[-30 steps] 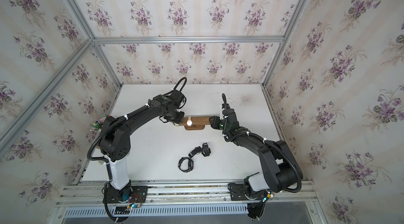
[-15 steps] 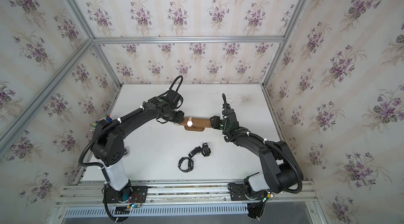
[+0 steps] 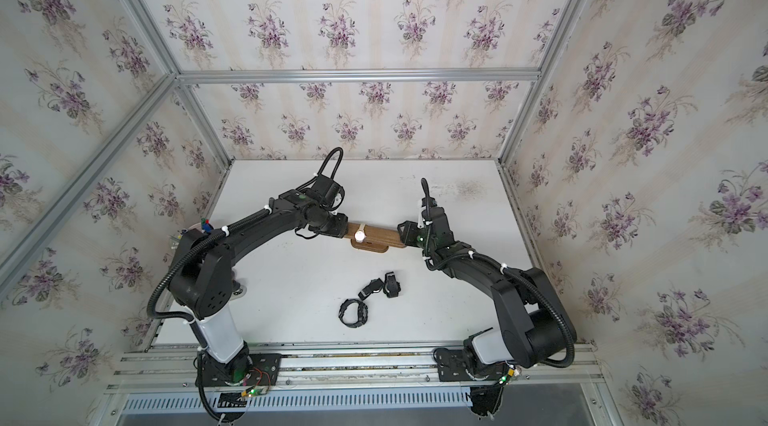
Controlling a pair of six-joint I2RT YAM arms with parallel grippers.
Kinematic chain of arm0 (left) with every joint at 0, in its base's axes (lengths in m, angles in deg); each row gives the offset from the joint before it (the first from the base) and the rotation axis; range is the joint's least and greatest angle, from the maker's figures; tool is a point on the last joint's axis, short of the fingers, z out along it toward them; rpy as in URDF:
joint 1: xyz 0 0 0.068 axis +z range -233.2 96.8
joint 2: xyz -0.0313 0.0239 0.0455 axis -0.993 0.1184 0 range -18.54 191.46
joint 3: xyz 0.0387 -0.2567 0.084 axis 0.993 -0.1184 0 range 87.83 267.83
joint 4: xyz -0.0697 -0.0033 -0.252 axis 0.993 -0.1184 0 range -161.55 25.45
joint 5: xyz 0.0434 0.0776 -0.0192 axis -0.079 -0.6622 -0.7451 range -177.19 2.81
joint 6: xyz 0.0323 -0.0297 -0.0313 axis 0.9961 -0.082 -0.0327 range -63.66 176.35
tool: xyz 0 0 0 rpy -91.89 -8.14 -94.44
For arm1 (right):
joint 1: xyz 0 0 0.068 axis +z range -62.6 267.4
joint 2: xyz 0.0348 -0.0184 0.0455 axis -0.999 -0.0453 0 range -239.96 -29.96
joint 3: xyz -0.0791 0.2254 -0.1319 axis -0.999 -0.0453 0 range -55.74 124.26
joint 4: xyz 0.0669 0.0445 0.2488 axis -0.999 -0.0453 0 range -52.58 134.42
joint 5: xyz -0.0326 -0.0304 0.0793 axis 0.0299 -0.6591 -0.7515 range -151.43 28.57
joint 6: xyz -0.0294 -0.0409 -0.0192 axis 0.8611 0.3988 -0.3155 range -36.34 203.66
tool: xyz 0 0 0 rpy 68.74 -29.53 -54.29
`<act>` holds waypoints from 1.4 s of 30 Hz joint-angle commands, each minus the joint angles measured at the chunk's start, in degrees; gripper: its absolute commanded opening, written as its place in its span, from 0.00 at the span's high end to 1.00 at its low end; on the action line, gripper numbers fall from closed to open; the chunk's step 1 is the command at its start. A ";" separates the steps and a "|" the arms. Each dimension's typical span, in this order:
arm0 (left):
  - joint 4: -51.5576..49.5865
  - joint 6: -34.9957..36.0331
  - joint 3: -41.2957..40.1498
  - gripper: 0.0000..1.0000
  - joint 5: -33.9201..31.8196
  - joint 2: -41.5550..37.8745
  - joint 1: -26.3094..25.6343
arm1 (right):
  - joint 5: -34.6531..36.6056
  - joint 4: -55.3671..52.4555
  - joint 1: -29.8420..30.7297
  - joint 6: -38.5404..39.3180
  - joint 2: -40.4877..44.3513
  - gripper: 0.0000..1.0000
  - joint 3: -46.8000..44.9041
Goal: Place watch on stand
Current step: Place the watch on the stand.
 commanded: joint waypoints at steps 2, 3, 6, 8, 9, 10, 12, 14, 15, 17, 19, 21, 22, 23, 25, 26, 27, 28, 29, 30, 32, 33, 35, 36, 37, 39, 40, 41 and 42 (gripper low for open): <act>0.60 -0.44 0.66 0.53 1.42 0.56 0.00 | -0.33 1.03 0.54 0.11 -0.85 0.46 0.51; 0.58 -0.44 0.86 0.54 1.52 0.65 0.01 | -0.25 0.98 0.74 0.10 -0.97 0.46 0.70; 0.59 -0.35 1.37 0.55 2.03 0.91 -0.02 | -0.11 1.02 0.77 0.17 -1.29 0.46 0.91; 0.31 -0.14 1.68 0.55 1.94 0.98 -0.17 | 0.63 0.39 0.82 0.32 -1.07 0.45 1.22; 0.30 0.00 1.75 0.54 1.87 0.92 -0.12 | 1.31 -0.18 0.81 0.58 -0.77 0.44 1.34; 0.30 0.06 1.77 0.52 1.70 0.75 -0.15 | 1.94 -0.88 0.81 0.91 -0.25 0.43 1.45; -0.04 0.47 2.04 0.49 1.25 0.57 -0.16 | 3.54 -2.17 0.77 1.37 1.02 0.40 1.32; -0.31 0.83 2.62 0.48 0.74 0.56 -0.05 | 4.32 -3.35 0.77 1.60 2.51 0.37 1.09; -0.48 1.04 2.97 0.48 0.73 0.65 -0.08 | 4.40 -3.91 0.79 1.60 3.29 0.36 0.79; -1.09 1.41 3.86 0.48 0.98 1.25 -0.07 | 3.98 -4.26 0.76 1.00 4.71 0.35 -0.31; -1.76 1.59 4.83 0.49 1.02 1.93 -0.08 | 3.19 -5.11 0.79 0.57 5.87 0.33 -1.08; -2.20 1.74 5.35 0.49 0.53 2.47 -0.01 | 2.49 -6.10 0.77 0.38 6.58 0.32 -1.63; -2.34 1.86 5.55 0.49 0.37 2.75 0.02 | 1.90 -6.07 0.83 0.16 7.02 0.32 -2.10; -2.47 1.94 5.60 0.48 0.25 2.97 0.08 | 1.07 -5.83 0.82 -0.18 7.40 0.31 -2.57; -2.88 2.06 6.12 0.46 -0.09 3.67 0.19 | -0.04 -5.69 0.87 -0.90 8.01 0.30 -3.42; -3.04 2.10 6.22 0.46 -0.15 3.87 0.26 | -0.61 -5.40 0.84 -1.33 8.20 0.30 -3.80; -3.01 2.02 6.07 0.46 -0.44 3.84 0.27 | -1.07 -5.09 0.89 -1.55 8.34 0.29 -4.25; -2.56 2.02 5.72 0.42 -0.60 3.74 0.29 | -1.88 -4.33 0.92 -1.74 8.57 0.29 -4.70; -2.15 2.09 5.56 0.42 -0.27 3.64 0.33 | -2.63 -3.61 0.84 -2.04 8.58 0.28 -5.01; -2.08 2.21 5.59 0.42 0.03 3.64 0.38 | -3.24 -3.40 0.92 -2.16 8.38 0.28 -5.02; -2.12 2.44 6.05 0.43 0.25 3.79 0.36 | -4.40 -3.39 0.95 -2.39 7.59 0.29 -4.79; -2.09 2.57 6.27 0.43 0.37 3.88 0.31 | -4.68 -3.33 0.99 -2.45 7.32 0.29 -4.80; -2.03 2.72 6.34 0.43 0.42 3.94 0.33 | -4.84 -3.16 1.11 -2.59 6.93 0.31 -4.62; -2.05 2.80 6.55 0.43 0.62 4.07 0.29 | -4.85 -3.29 1.12 -2.62 6.68 0.33 -4.35; -2.00 2.90 6.61 0.44 0.88 4.15 0.28 | -4.84 -3.60 1.10 -2.63 6.49 0.34 -4.15; -1.92 3.13 6.72 0.44 1.45 4.32 0.27 | -4.76 -3.71 1.23 -2.69 6.39 0.34 -3.92; -1.90 3.35 6.80 0.44 1.86 4.43 0.18 | -4.56 -3.79 1.19 -2.56 6.39 0.34 -3.84; -1.92 3.52 6.93 0.44 2.16 4.66 0.10 | -4.09 -4.29 1.19 -2.32 6.45 0.34 -3.59; -1.99 3.65 6.93 0.44 2.38 4.74 0.03 | -3.39 -4.97 1.21 -2.13 6.52 0.34 -3.29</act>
